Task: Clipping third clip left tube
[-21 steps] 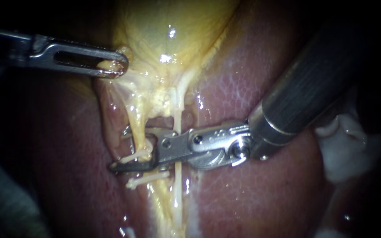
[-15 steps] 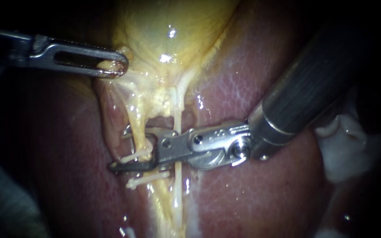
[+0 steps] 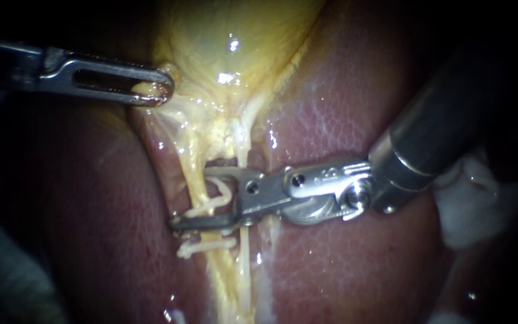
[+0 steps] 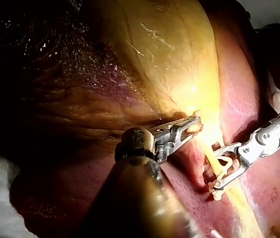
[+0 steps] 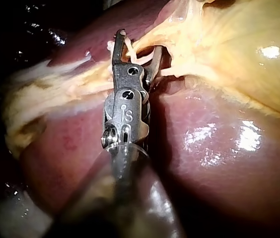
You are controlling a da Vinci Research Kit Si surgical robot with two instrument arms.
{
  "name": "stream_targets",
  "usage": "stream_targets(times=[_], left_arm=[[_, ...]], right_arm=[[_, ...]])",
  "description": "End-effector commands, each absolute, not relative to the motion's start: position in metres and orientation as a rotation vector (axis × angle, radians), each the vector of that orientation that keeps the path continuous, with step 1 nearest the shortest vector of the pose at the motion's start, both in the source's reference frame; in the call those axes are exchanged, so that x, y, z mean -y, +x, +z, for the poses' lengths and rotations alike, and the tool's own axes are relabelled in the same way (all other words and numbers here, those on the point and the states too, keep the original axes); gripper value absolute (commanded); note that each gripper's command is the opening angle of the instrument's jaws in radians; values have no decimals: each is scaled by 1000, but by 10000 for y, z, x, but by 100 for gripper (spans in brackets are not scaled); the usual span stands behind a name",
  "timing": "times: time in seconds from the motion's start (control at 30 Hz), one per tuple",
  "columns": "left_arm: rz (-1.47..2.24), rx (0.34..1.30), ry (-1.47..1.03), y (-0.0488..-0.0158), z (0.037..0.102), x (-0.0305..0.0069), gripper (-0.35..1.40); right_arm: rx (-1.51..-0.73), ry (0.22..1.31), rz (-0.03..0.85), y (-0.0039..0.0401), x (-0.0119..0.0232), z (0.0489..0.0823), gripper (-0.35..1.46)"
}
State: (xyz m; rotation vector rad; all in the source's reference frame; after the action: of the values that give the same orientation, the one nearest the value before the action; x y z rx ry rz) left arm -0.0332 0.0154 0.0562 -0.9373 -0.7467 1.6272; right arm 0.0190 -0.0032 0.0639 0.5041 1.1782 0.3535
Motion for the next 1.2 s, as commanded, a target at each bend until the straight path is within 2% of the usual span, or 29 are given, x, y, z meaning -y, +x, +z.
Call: stream_targets(times=[0.03, 0.37, 0.77, 1.0, 1.2], left_arm=[[1628, 747, -938, -332, 562, -154, -35], [1628, 747, -938, -332, 561, -154, -35], [1628, 747, -938, -332, 561, -154, -35], [1627, 747, -938, -333, 561, -154, -35], [1627, 747, -938, -332, 561, -154, -35]], right_arm=[[-1180, 522, 360, 191, 33, 640, 50], [-1183, 661, 406, 183, 32, 645, 50], [-1284, 965, 489, 183, 28, 653, 49], [-1352, 1080, 514, 197, 25, 655, 49], [-1399, 1126, 519, 200, 21, 652, 49]])
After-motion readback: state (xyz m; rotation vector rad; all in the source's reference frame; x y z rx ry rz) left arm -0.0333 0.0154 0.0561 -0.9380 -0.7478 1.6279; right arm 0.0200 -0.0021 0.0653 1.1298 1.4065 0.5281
